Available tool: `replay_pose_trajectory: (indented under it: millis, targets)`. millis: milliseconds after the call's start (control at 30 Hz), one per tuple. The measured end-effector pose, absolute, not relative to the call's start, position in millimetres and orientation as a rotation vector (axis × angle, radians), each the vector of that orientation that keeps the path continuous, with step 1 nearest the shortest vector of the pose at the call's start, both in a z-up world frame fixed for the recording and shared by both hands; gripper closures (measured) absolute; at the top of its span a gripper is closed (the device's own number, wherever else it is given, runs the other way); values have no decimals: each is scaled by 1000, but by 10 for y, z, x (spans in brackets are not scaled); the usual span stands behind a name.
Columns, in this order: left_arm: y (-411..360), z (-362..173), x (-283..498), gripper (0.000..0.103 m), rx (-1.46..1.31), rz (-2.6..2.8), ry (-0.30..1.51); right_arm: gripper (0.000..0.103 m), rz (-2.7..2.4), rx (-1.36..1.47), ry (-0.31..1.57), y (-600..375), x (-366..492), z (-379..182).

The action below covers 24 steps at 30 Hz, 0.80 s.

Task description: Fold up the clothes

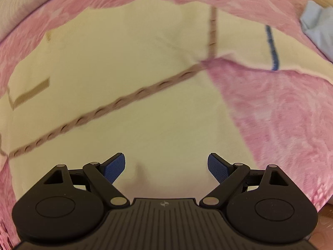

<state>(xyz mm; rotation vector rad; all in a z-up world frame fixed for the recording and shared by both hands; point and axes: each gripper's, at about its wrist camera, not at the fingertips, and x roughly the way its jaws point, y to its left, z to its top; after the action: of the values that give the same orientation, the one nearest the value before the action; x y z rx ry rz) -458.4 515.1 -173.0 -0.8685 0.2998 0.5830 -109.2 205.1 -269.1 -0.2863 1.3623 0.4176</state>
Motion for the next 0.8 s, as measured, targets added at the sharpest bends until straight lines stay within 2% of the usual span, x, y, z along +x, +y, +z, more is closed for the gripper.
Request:
replay_pose_trajectory:
  millis: [33,100,133,300,367,433,500,667,800]
  targets:
    - [4981,-1758,-4293,97,-868,494,333,14,411,-275,1358,1982,-1030,-2675]
    - [4661,-1966,-3786,82,-890,386,434,14,397,-250,1350,1848,-904,-2643]
    - [4515,-2119,-3563,79,-909,360,506,14,391,-237,1348,1782,-841,-2627]
    - [4141,-2606,-3277,77,-1014,382,748,15,419,-115,1325,1475,-547,-2534]
    - [4133,-2662,-3378,77,-1032,426,798,25,500,-6,1343,1446,-482,-2564]
    - [4148,-2703,-3488,77,-1043,471,845,48,584,99,1371,1477,-439,-2619]
    - [4282,-2692,-3606,77,-1030,520,881,58,670,193,1412,1605,-430,-2713]
    - [4573,-2540,-3889,74,-977,607,906,58,806,339,1533,2114,-485,-3046]
    - [4653,-2474,-3925,72,-974,634,891,56,771,351,1567,2473,-532,-3306]
